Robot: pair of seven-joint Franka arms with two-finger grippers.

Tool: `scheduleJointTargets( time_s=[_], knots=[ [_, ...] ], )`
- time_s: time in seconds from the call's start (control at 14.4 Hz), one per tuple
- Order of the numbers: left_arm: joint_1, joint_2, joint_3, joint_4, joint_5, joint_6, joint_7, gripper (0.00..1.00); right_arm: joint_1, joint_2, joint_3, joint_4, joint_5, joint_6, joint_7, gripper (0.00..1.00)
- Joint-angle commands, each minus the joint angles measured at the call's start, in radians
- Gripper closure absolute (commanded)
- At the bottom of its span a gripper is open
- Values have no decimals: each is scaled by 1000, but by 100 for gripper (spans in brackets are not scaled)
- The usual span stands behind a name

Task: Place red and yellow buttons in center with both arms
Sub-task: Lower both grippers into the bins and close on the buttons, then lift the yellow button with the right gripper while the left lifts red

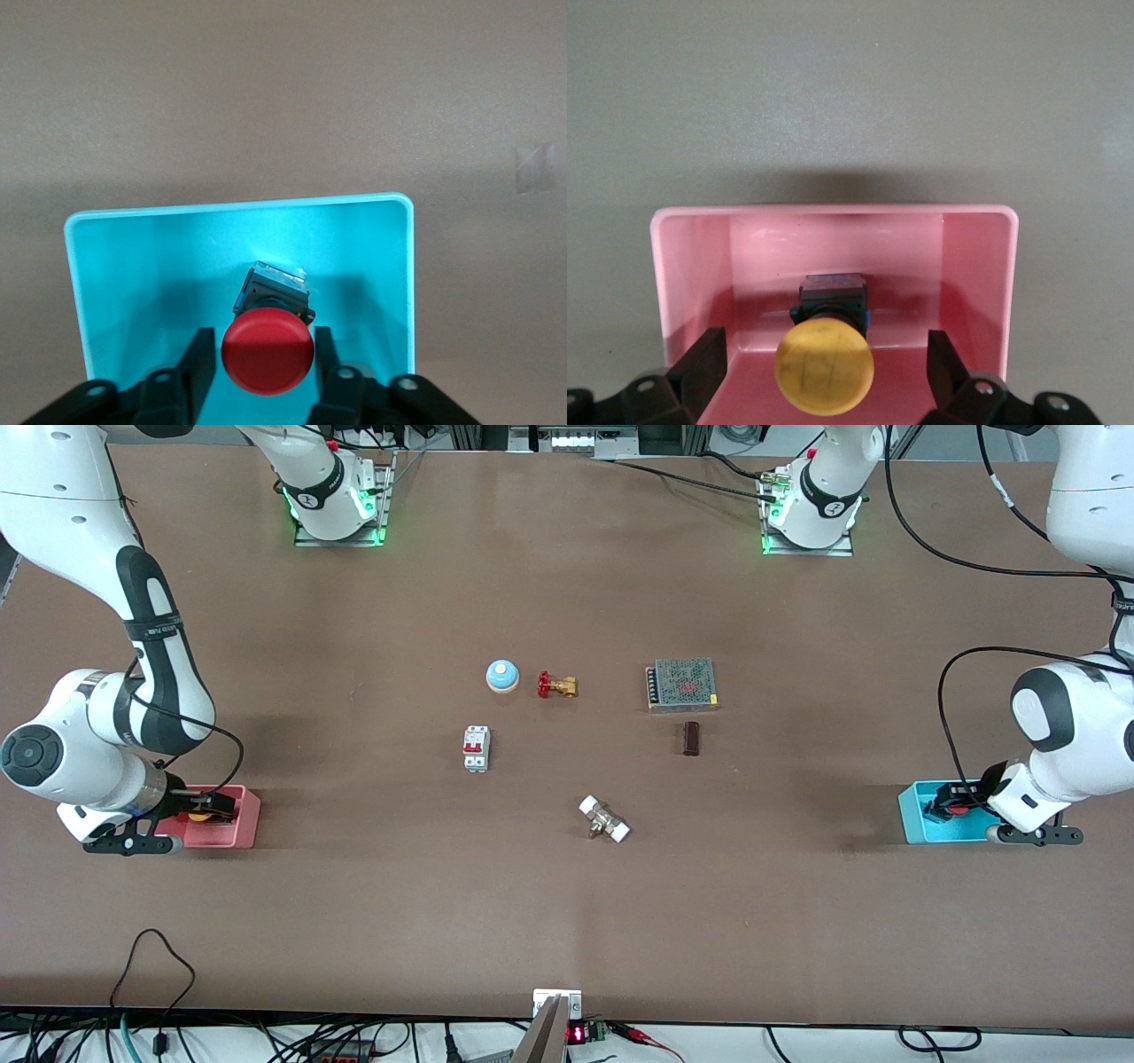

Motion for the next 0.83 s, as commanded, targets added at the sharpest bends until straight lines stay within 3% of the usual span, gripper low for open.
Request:
scheduleJointTargets(
  time_s=[0.0, 0.07, 0.14, 0.21, 0.28, 0.35, 0.48, 0.76],
  knots=[
    [1, -19, 2, 5, 14, -19, 10, 74, -12, 7, 10, 16, -11, -4, -19, 8],
    [1, -32, 2, 7, 14, -34, 10, 78, -13, 7, 10, 16, -5, -6, -17, 23],
    [1, -45, 2, 15, 14, -54, 10, 82, -13, 7, 10, 16, -5, -6, -17, 29],
    [1, -62, 2, 18, 14, -67, 12, 84, -15, 7, 10, 16, -5, -7, -17, 44],
    [0, -82, 1, 18, 14, -74, 10, 84, -15, 5, 10, 16, -11, -10, -20, 49],
    [-2, -102, 1, 19, 14, -90, 10, 85, -15, 4, 10, 16, -11, -12, -46, 69],
    [-5, -136, -1, 19, 14, -108, 10, 86, -10, 2, 10, 30, -12, -15, -69, 87],
    [-25, -190, -27, 21, 14, -140, -10, 86, -13, -2, 10, 105, -12, -116, -91, 92]
  ],
)
